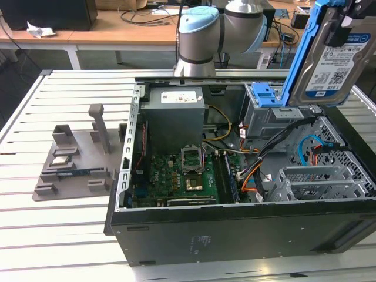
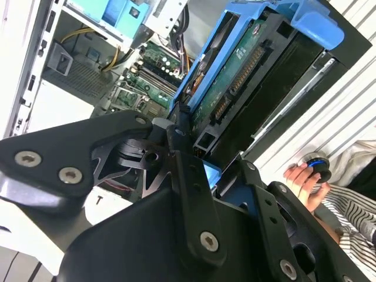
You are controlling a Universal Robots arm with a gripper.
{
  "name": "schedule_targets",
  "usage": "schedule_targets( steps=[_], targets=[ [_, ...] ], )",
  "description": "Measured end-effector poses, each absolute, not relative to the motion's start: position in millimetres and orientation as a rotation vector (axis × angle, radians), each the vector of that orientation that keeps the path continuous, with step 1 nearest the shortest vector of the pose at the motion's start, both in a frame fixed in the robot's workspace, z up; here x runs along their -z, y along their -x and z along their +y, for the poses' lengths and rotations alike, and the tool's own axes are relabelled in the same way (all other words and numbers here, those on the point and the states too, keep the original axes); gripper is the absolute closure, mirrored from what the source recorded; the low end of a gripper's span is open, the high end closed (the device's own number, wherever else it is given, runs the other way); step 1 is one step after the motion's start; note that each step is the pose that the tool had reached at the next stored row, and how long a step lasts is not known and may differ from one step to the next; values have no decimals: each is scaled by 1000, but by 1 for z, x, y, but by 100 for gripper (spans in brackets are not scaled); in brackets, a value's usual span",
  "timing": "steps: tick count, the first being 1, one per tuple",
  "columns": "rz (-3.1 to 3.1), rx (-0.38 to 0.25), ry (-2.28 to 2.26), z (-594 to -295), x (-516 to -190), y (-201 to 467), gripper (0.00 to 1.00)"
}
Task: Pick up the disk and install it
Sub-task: 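Pick up the disk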
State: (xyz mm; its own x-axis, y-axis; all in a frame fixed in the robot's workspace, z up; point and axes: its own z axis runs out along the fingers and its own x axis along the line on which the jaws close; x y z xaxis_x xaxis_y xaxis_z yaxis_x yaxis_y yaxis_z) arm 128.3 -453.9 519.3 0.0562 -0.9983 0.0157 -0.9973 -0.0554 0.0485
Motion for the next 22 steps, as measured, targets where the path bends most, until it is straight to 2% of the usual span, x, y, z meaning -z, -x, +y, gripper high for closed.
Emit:
schedule_targets(
  steps=[22],
  targets=[
    [-2127,34,-2249,-526,-519,-137,64]
  ],
)
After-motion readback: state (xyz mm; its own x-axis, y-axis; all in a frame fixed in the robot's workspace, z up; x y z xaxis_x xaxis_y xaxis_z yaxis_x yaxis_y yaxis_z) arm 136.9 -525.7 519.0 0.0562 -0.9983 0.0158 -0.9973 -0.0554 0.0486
